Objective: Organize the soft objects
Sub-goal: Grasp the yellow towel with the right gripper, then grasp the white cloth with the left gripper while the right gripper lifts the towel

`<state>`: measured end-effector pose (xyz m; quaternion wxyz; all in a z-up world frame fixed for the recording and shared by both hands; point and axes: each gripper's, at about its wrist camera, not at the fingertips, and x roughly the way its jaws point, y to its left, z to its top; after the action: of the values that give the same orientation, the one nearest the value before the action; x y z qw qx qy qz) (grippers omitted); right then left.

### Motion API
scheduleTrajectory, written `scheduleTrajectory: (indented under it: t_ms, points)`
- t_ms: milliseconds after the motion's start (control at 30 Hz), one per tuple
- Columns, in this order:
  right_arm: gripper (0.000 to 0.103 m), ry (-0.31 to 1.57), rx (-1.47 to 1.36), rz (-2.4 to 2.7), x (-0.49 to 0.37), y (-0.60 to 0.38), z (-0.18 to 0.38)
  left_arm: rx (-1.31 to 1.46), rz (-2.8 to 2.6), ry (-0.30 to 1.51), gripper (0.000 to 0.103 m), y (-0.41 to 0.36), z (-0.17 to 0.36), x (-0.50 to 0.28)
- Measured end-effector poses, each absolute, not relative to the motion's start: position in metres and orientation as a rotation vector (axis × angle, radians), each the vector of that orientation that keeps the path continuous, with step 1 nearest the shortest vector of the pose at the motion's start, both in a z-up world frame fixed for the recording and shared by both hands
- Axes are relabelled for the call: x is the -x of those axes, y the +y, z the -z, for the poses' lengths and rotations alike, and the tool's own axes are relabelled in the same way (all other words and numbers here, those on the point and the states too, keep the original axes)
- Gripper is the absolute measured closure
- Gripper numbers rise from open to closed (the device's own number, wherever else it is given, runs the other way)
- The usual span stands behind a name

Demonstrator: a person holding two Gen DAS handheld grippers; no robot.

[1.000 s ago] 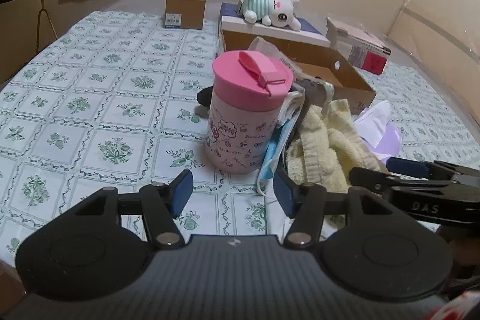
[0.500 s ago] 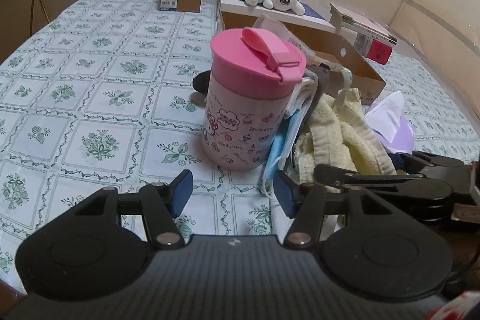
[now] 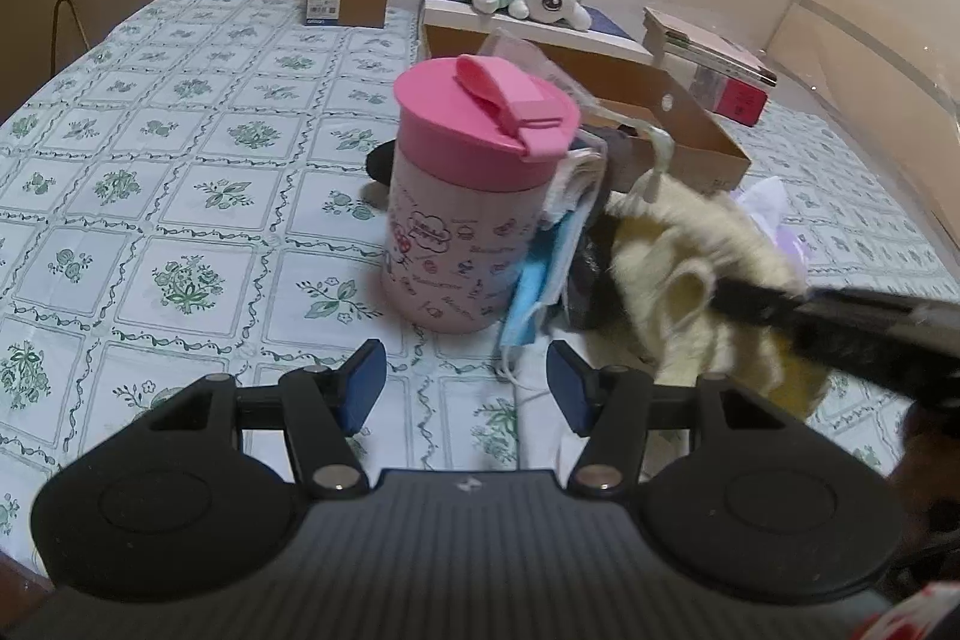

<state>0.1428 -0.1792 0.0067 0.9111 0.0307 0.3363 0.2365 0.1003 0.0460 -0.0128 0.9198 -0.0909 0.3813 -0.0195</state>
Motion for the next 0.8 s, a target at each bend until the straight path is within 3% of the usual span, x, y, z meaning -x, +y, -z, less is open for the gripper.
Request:
scheduleTrajectory:
  t_ms: [300, 800]
  points:
    - [0.087, 0.616, -0.033, -0.438, -0.1, -0.225, -0.044, 0.147, 0.114, 0.778, 0.048, 0.024, 0.011, -0.082]
    - [0.087, 0.69, -0.038, -0.37, -0.094, -0.252, -0.01, 0.042, 0.175, 0.878, 0.048, -0.014, 0.065, -0.098]
